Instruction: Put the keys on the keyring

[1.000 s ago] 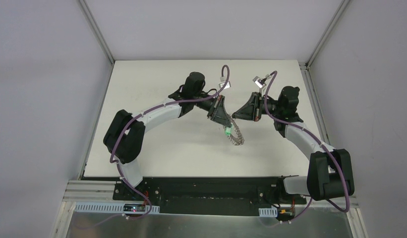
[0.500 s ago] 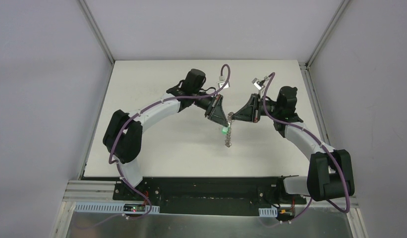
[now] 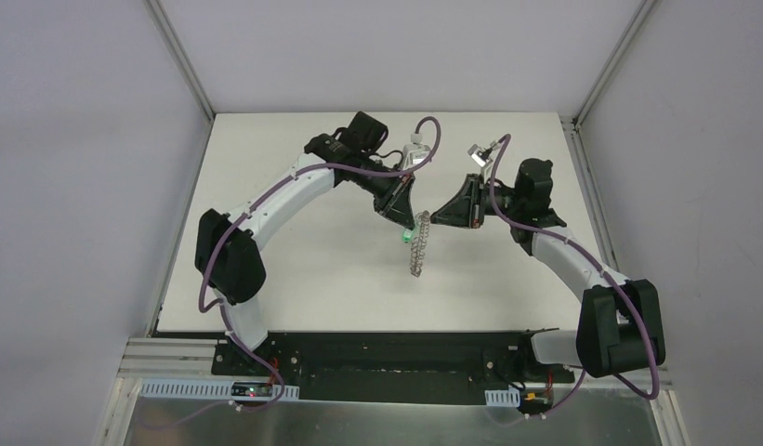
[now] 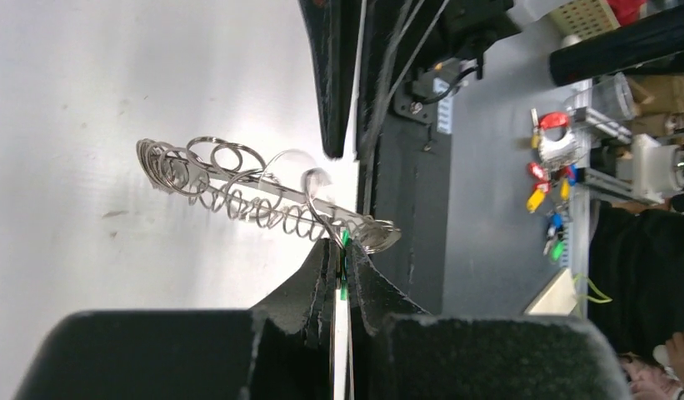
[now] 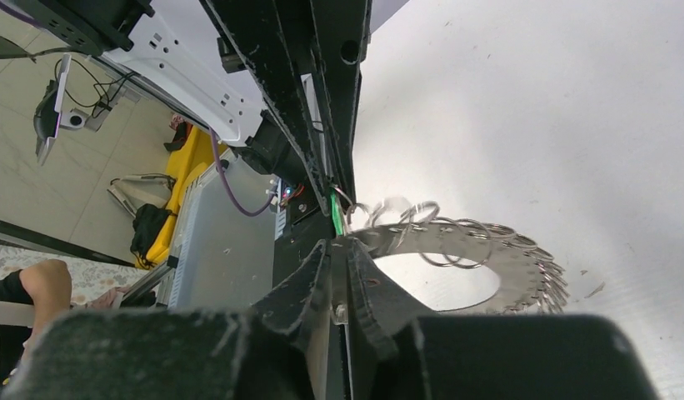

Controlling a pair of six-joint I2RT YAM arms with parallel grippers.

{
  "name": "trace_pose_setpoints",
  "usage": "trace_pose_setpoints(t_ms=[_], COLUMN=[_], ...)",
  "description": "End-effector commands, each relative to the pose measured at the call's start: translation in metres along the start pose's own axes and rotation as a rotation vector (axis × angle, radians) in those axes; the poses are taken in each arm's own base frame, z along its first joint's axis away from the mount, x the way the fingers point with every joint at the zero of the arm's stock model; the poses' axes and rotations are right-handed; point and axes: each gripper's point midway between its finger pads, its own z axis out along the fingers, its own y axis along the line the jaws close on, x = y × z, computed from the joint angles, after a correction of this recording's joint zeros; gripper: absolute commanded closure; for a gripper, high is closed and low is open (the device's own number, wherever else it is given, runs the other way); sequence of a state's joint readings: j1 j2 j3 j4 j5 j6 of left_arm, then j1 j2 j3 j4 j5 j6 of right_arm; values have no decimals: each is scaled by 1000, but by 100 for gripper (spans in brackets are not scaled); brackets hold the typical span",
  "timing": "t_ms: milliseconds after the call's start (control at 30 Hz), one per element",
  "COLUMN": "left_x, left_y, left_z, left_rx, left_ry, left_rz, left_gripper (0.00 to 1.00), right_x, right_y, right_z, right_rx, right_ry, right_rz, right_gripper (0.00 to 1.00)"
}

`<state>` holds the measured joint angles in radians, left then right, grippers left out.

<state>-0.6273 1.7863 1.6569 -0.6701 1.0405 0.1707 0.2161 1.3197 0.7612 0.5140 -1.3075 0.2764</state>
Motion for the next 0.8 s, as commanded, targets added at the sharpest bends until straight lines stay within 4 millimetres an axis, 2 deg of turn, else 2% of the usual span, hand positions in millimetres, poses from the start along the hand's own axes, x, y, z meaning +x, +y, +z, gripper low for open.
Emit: trace_pose_setpoints(t_ms=[0, 133, 233, 367, 500, 567, 633, 767], left_x=[19, 24, 18, 1, -27, -33, -28, 8], left_y=[15, 29, 41, 54, 58, 60, 62, 73], left_z=[-17, -23, -26, -21, -19, -19, -15, -4], left_rx=[-100, -162, -212, -234, -251, -258, -254, -224], left_ry=[128, 206, 239, 251, 195, 175, 176, 250], left_rz=[14, 15, 18, 11, 40, 56, 46, -34], left_gripper=[100, 100, 100, 100, 100, 100, 100, 100], right_x=[-19, -24, -30, -41, -48, -50, -51, -53], right_y=[6, 1, -4, -7, -9, -11, -11, -13], right_z=[-2, -8, -17, -30, -41, -45, -48, -51], right_rx=[-6, 27, 58, 110, 152, 165, 172, 182], right_ry=[-16, -37, -61, -106, -142, -153, -159, -167], right_rz=[-85, -77, -74, -96, -105, -102, -103, -105], right_gripper=[81, 63, 55, 52, 51, 51, 50, 50])
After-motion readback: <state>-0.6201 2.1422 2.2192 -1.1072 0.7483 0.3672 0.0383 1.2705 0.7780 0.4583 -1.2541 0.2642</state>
